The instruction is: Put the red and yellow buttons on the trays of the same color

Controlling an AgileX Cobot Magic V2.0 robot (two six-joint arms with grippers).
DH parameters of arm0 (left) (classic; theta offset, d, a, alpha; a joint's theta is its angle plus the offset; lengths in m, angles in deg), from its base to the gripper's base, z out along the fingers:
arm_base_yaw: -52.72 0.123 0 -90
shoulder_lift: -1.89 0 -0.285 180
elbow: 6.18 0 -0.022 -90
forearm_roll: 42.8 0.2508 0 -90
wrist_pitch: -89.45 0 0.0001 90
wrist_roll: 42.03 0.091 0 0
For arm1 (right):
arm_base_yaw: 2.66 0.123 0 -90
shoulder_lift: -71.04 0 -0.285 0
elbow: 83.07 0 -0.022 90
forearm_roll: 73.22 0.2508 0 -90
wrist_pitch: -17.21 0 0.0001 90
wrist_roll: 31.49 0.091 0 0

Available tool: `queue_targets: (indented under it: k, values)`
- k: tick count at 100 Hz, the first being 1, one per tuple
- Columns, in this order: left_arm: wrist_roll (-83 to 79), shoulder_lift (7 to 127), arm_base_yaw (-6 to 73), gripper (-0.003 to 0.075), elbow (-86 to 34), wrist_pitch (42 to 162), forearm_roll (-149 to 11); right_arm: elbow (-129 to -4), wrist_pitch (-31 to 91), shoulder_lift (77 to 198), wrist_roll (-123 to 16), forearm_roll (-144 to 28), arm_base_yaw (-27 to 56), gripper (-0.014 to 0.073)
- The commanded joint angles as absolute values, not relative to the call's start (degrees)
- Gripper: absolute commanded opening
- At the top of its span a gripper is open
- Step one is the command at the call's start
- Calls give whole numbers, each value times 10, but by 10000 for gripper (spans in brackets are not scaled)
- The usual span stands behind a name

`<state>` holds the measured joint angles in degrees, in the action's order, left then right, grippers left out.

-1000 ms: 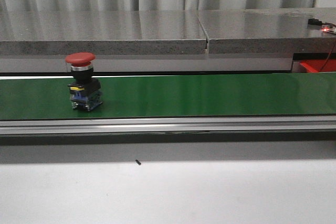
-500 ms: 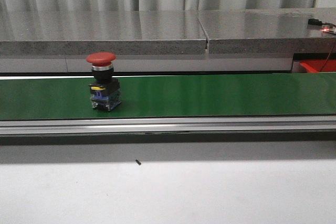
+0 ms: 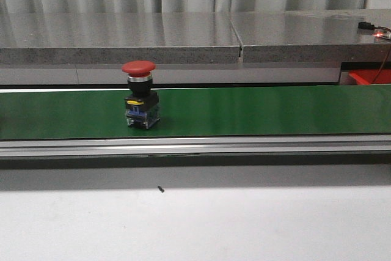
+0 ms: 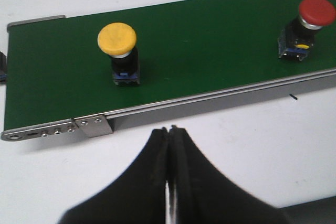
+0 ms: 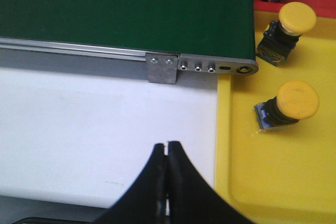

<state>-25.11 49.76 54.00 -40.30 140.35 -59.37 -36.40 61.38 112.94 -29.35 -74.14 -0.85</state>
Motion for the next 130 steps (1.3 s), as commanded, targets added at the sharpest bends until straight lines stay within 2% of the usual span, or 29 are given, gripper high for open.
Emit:
queue_targets:
  k: [1, 37, 73, 78, 85, 99, 107, 114, 130]
  values:
    - [-279, 478, 535, -20, -404, 1348, -580, -383, 578, 1128, -294, -739, -7, -92]
    - [-300, 414, 535, -20, -437, 1334, -550, -400, 561, 1171, -311, -703, -7, -92]
    - [-300, 409, 535, -20, -456, 1332, -550, -519, 606, 1282, -364, -658, -7, -80]
    - [-300, 409, 535, -20, -456, 1333, -552, -537, 613, 1302, -367, -643, -7, -46]
    - [-300, 409, 535, -20, -456, 1334, -552, -564, 624, 1329, -375, -627, -4, 47]
    - [-300, 409, 535, -20, -456, 1334, -552, -618, 633, 1384, -402, -615, 31, 356]
    - [-300, 409, 535, -20, -456, 1334, -552, -647, 633, 1415, -409, -615, 63, 496]
    - [-300, 409, 535, -20, -456, 1334, -552, -673, 634, 1439, -418, -615, 90, 537]
    - [-300, 409, 535, -20, -456, 1334, -552, -741, 654, 1508, -444, -615, 149, 538]
